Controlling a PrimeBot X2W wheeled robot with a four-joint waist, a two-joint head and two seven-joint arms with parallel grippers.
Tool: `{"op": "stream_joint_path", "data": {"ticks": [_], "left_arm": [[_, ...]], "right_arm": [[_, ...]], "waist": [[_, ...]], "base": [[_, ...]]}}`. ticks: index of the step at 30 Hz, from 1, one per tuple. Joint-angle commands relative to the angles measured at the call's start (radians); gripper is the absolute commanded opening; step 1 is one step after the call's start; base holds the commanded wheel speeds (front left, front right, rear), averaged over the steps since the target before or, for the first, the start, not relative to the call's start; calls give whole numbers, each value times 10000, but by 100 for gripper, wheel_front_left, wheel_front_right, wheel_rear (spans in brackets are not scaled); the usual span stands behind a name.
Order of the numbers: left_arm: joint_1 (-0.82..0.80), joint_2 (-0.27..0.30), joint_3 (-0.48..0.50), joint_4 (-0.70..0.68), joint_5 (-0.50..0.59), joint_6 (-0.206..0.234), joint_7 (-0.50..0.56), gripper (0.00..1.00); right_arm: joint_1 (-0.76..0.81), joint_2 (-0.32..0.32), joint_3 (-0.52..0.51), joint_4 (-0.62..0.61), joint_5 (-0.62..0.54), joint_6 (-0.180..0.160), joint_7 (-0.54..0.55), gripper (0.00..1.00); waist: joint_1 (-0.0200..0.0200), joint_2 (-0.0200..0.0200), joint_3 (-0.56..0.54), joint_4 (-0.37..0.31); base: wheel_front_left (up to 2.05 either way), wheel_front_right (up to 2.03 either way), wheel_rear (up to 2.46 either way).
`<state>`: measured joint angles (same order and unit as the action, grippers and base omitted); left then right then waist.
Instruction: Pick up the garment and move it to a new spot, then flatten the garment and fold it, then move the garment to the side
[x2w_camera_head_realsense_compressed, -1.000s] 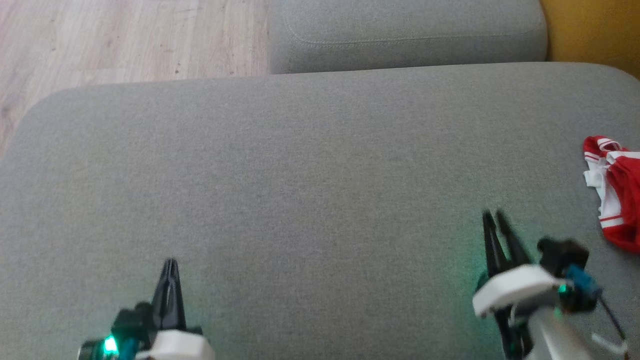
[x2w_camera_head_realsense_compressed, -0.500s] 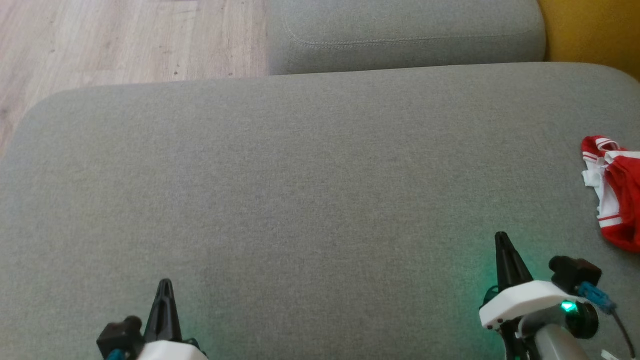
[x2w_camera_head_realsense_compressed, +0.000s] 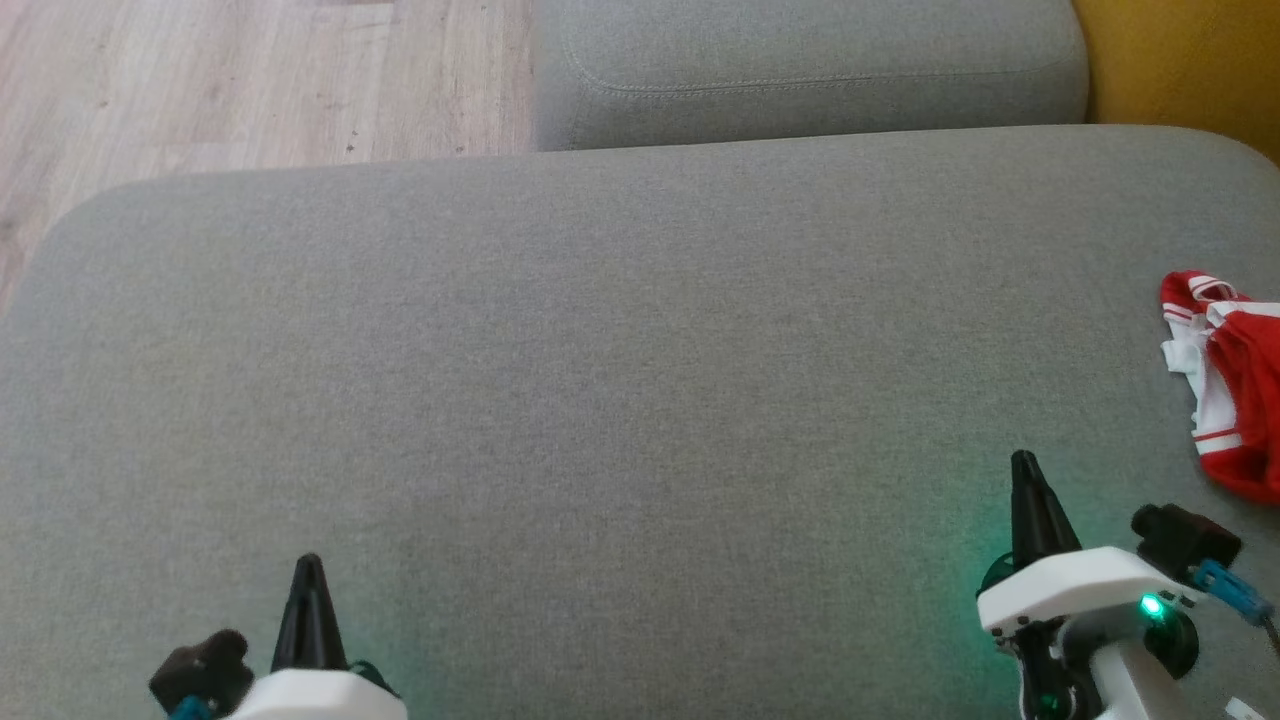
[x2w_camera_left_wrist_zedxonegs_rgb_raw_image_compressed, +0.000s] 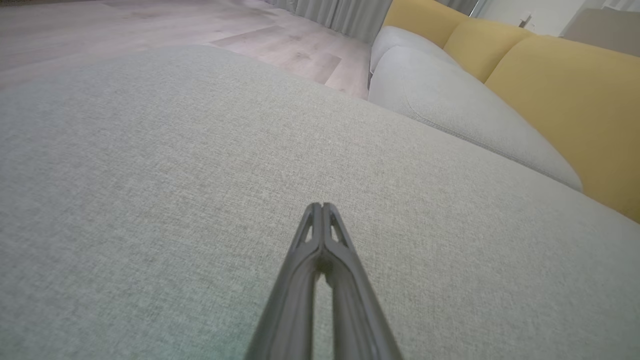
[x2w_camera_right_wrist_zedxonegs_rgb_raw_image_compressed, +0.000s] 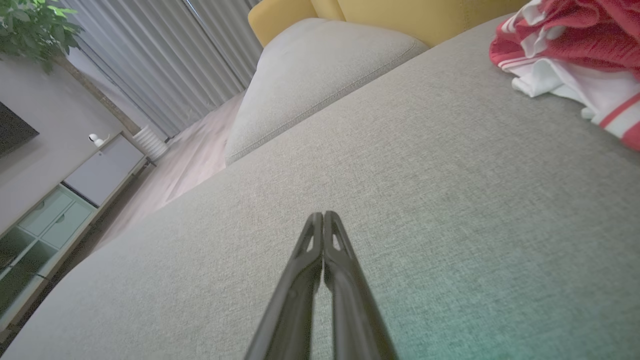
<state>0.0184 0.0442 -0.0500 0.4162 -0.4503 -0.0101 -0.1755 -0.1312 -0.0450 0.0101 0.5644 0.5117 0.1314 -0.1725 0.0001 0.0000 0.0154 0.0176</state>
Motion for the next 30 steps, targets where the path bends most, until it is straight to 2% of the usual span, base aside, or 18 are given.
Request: {"op": "stream_joint_path", "data": {"ticks": [1, 30], "left_arm": [[-528, 23, 230, -343, -293, -47, 67, 0], [-750, 34, 653, -755, -3703, -397, 918, 0]], "right_arm": [[-323, -21, -43, -409, 301, -2, 99, 0], [-155, -31, -404, -1251, 3522, -3, 932, 0]], "waist": [[-1, 0, -2, -2], [-1, 0, -38, -55]], "base": [[0, 0, 0], [0, 0, 0]]}}
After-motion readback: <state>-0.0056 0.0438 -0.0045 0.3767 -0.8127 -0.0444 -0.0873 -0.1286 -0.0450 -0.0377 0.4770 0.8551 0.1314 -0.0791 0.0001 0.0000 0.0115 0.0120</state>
